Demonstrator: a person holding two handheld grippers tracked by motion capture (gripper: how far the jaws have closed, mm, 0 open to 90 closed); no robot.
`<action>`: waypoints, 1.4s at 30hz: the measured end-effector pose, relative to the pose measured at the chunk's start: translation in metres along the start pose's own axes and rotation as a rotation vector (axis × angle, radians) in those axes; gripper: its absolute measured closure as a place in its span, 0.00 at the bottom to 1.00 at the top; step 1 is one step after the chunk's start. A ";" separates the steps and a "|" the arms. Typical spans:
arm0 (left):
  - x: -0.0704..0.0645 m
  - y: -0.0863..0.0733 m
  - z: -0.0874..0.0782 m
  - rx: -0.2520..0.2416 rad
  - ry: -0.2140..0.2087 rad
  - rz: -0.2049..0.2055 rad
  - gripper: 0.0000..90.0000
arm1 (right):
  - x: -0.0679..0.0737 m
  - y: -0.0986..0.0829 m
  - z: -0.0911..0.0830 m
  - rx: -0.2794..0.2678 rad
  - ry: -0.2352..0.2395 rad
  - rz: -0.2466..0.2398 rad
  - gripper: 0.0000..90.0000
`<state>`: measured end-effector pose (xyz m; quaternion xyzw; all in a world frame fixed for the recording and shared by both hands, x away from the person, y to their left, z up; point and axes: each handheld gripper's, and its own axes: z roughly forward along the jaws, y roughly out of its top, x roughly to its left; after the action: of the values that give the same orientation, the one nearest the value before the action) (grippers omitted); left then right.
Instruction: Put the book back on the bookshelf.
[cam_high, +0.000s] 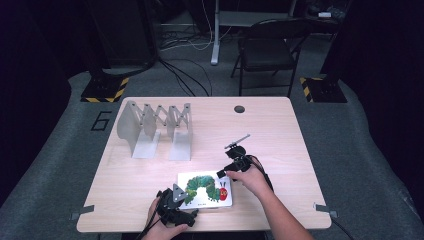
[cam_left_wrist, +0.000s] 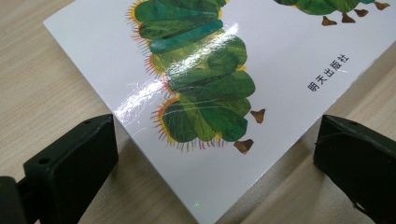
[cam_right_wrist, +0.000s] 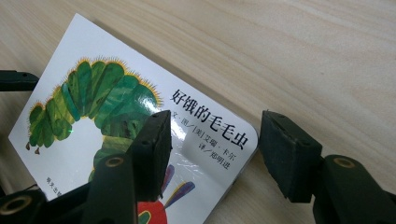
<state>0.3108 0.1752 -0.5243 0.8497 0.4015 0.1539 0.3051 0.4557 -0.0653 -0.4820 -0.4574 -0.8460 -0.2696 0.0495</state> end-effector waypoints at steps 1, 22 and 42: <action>0.000 0.000 0.000 0.001 -0.002 0.001 0.00 | 0.000 0.000 -0.001 0.000 -0.002 -0.009 0.49; -0.001 0.001 0.001 -0.002 0.012 -0.007 0.00 | 0.007 0.006 -0.015 -0.017 -0.003 -0.022 0.51; -0.002 0.002 0.003 -0.018 0.035 -0.035 0.00 | 0.013 0.011 -0.026 -0.006 -0.014 -0.028 0.54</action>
<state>0.3118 0.1717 -0.5253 0.8369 0.4202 0.1670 0.3083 0.4528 -0.0641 -0.4518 -0.4473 -0.8518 -0.2698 0.0384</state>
